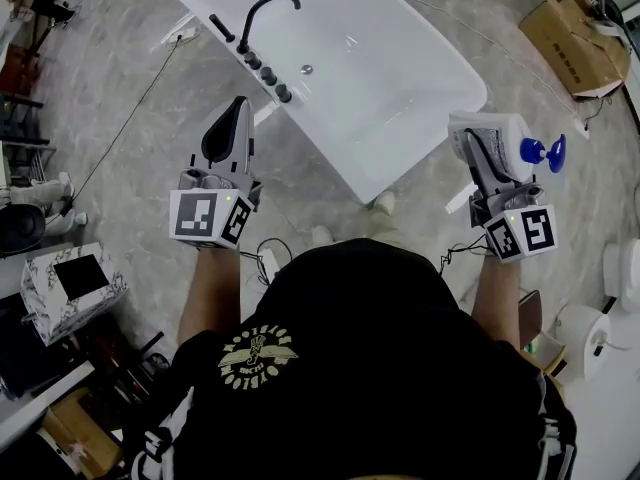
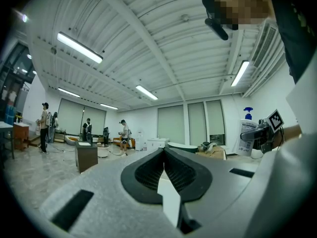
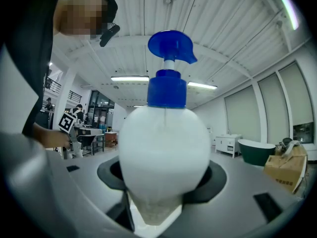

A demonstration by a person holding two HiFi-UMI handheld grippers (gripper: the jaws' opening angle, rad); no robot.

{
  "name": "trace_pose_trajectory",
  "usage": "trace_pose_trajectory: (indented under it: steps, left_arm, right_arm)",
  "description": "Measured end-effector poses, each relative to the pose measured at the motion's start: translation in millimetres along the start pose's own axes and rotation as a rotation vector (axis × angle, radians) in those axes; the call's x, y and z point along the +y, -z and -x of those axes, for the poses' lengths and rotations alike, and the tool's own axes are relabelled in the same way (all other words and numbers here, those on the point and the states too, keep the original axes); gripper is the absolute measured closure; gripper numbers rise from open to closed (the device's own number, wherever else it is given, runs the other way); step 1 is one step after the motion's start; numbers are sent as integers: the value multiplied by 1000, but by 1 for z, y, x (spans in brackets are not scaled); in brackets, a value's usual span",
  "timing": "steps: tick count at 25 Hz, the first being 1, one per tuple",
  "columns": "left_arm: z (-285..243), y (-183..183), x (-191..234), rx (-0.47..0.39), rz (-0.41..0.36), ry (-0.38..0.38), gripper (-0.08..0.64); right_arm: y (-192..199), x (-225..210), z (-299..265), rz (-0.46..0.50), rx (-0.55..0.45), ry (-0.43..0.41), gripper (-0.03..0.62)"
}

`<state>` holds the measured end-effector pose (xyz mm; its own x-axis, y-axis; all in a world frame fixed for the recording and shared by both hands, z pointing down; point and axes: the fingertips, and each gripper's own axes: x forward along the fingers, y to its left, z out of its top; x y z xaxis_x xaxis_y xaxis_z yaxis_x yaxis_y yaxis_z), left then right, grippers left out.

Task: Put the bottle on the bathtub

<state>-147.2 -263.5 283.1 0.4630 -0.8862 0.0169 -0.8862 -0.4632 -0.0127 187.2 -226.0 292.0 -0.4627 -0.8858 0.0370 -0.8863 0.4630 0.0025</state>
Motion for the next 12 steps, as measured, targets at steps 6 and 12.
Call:
trace_pose_trajectory:
  steps: [6, 12]
  left_arm:
    - [-27, 9, 0, 24, 12, -33, 551]
    - [-56, 10, 2, 31, 12, -79, 551]
  right_arm:
    - [0, -24, -31, 9, 8, -51, 330]
    - [6, -52, -59, 2, 26, -102, 330]
